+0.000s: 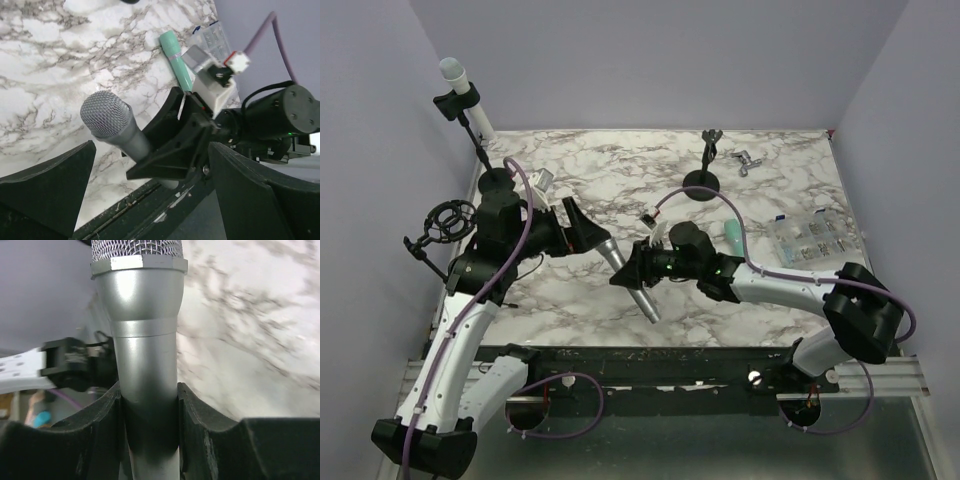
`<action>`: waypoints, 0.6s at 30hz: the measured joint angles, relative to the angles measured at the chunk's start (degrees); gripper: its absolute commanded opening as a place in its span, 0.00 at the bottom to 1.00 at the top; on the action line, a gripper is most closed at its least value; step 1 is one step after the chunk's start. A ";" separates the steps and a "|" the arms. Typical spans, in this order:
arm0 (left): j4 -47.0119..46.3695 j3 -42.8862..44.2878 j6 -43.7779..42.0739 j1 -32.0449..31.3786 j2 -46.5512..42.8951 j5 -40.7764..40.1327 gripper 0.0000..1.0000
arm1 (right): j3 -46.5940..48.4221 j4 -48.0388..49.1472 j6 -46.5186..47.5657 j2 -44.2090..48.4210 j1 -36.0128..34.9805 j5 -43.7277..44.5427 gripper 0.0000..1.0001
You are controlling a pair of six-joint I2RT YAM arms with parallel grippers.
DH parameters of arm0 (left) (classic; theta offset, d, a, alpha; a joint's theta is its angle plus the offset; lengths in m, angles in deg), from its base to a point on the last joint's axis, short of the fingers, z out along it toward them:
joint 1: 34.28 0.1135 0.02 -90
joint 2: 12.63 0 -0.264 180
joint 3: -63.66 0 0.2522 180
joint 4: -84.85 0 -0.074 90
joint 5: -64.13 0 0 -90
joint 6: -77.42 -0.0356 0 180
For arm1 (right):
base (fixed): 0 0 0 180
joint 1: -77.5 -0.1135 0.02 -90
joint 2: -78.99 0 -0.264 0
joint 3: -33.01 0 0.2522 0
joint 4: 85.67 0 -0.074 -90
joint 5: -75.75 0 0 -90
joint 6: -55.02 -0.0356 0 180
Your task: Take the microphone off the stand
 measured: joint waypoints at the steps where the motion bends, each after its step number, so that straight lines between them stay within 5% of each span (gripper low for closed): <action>1: 0.22 0.79 -0.85 0.00 -0.24 -0.09 0.99 | 0.02 -3.15 1.40 0.52 0.00 2.27 0.01; 12: 1.99 10.95 -12.02 -0.02 -0.07 -7.17 0.99 | 8.00 -41.88 11.06 -1.57 0.79 40.48 0.01; 18: -2.40 3.13 -15.50 -0.42 -2.58 -9.64 0.99 | 10.12 -55.58 12.24 -8.87 6.91 54.05 0.01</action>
